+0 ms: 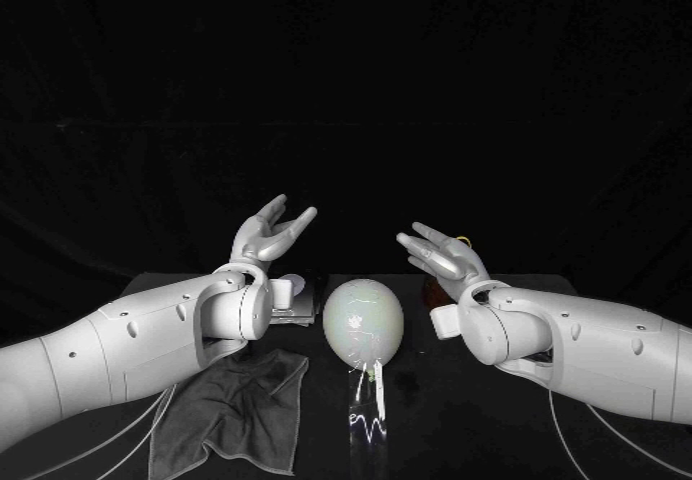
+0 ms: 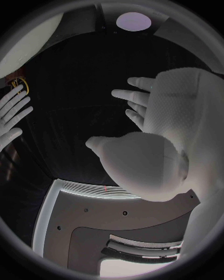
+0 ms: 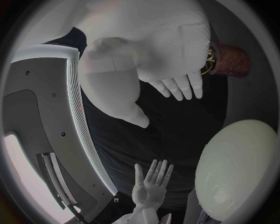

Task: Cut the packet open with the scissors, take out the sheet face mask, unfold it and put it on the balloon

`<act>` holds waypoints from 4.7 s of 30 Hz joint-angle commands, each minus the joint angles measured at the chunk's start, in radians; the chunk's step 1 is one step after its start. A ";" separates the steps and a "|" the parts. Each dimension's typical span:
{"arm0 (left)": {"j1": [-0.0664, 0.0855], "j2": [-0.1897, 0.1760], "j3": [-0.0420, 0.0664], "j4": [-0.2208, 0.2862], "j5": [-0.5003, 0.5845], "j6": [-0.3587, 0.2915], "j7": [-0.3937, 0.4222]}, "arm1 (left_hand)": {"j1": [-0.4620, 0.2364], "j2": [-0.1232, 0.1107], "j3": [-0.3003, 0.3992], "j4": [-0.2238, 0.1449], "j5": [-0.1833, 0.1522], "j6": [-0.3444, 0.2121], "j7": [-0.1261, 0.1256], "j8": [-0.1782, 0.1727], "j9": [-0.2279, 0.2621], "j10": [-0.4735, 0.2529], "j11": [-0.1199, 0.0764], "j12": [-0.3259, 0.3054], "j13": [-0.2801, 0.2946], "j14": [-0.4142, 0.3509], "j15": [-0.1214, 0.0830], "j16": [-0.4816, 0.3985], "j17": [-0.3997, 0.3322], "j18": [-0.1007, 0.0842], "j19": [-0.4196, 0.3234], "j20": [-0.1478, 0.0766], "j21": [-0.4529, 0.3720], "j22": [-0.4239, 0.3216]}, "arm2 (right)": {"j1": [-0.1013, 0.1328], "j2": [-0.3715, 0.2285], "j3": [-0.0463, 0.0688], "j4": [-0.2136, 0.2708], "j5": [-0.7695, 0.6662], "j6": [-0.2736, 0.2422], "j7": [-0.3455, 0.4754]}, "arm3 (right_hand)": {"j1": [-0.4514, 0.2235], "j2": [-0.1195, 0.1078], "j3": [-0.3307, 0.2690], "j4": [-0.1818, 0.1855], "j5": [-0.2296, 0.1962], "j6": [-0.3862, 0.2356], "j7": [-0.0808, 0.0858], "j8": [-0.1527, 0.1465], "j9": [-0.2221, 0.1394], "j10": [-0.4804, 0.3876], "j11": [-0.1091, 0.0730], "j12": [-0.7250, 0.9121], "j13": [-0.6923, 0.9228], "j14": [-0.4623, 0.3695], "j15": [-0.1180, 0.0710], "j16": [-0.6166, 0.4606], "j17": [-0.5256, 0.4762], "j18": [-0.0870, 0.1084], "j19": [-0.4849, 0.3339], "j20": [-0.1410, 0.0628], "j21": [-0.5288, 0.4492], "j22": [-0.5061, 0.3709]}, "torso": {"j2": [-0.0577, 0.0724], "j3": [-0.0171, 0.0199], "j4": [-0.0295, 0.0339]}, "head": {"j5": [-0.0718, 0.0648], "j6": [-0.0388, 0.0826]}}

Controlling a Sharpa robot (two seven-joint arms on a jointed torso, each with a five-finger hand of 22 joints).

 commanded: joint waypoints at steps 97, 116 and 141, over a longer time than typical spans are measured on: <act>0.030 -0.261 0.001 0.324 0.034 0.219 0.080 | 0.191 0.034 0.231 -0.005 0.007 0.717 0.081 0.235 0.145 0.928 -0.028 0.094 0.042 0.615 -0.092 0.269 0.082 0.138 0.767 -0.046 0.261 0.083 | 0.252 -0.058 -0.014 -0.368 -1.176 0.336 -0.359 | 0.304 -0.074 -0.242 -0.053 -0.079 0.748 0.075 0.122 0.105 0.837 -0.113 0.043 0.035 1.295 -0.180 1.332 1.123 0.032 1.103 -0.141 1.074 0.823 | 0.087 0.0121 -0.0168 | -0.111 0.033; 0.030 -0.260 0.001 0.322 0.034 0.221 0.076 | 0.192 0.032 0.245 -0.007 0.007 0.721 0.082 0.232 0.143 0.933 -0.028 0.086 0.042 0.616 -0.092 0.266 0.083 0.138 0.770 -0.046 0.260 0.081 | 0.238 -0.033 -0.016 -0.389 -1.175 0.371 -0.374 | 0.335 -0.038 -0.198 -0.033 -0.079 0.781 0.059 0.128 0.105 0.886 -0.128 0.044 0.035 1.300 -0.192 1.376 1.168 0.019 1.127 -0.147 1.150 0.925 | 0.087 0.0120 -0.0176 | -0.112 0.031; 0.030 -0.257 0.001 0.311 0.034 0.229 0.068 | 0.192 0.026 0.255 -0.010 0.007 0.720 0.083 0.228 0.141 0.935 -0.026 0.078 0.042 0.615 -0.092 0.263 0.084 0.137 0.771 -0.047 0.259 0.079 | 0.235 -0.049 -0.016 -0.357 -1.085 0.189 -0.385 | 0.341 -0.015 0.183 -0.023 -0.071 0.871 -0.006 0.254 0.205 1.099 -0.191 0.059 0.055 1.316 -0.248 1.445 1.276 -0.004 1.169 -0.187 1.279 1.109 | 0.084 0.0115 -0.0186 | -0.114 0.025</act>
